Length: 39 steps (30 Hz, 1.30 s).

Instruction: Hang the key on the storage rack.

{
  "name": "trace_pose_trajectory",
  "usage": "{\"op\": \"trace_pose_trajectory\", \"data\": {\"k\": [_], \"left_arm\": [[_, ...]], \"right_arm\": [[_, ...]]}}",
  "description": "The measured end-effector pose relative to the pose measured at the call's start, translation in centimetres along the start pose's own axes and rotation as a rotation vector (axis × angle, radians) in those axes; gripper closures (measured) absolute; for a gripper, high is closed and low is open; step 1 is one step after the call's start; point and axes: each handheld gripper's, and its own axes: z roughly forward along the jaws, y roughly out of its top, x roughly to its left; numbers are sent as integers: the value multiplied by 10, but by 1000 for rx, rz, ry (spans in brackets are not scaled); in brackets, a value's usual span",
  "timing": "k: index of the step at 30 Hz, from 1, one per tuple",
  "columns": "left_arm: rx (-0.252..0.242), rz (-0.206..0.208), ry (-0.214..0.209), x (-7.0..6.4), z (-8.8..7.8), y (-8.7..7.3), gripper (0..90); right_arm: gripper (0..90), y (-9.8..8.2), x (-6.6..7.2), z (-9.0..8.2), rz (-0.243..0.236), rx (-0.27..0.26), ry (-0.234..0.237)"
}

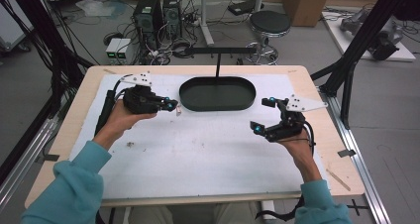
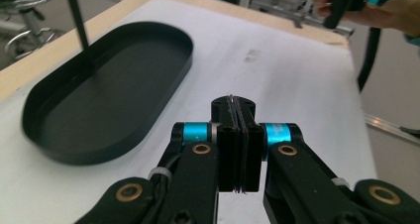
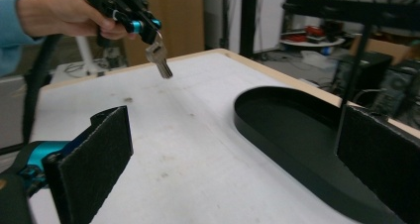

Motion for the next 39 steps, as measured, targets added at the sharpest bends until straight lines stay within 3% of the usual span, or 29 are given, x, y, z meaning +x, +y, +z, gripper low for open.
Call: {"op": "trace_pose_trajectory", "data": {"k": [5, 10, 16, 18, 23, 35, 37, 39], "left_arm": [[-29, 35, -41, -6, 2, 3, 885], [-97, 68, -106, -14, 7, 5, 885], [-115, 100, -149, -20, 14, 9, 885], [-122, 93, -156, -21, 16, 10, 885], [-137, 100, -178, -25, 21, 13, 885], [-158, 106, -220, -30, 28, 15, 885], [-166, 104, -233, -31, 29, 15, 885], [-164, 103, -237, -31, 30, 15, 885]], "right_arm": [[6, 21, 0, 16, -24, 30, 92], [6, 38, 2, 33, -31, 42, 160], [6, 56, 4, 54, -79, 82, 231], [6, 61, 6, 61, -103, 90, 251], [7, 67, 11, 77, -120, 131, 307], [41, 67, 14, 101, -133, 150, 389], [60, 67, 14, 104, -126, 156, 403], [153, 67, 13, 106, -132, 160, 416]]}}
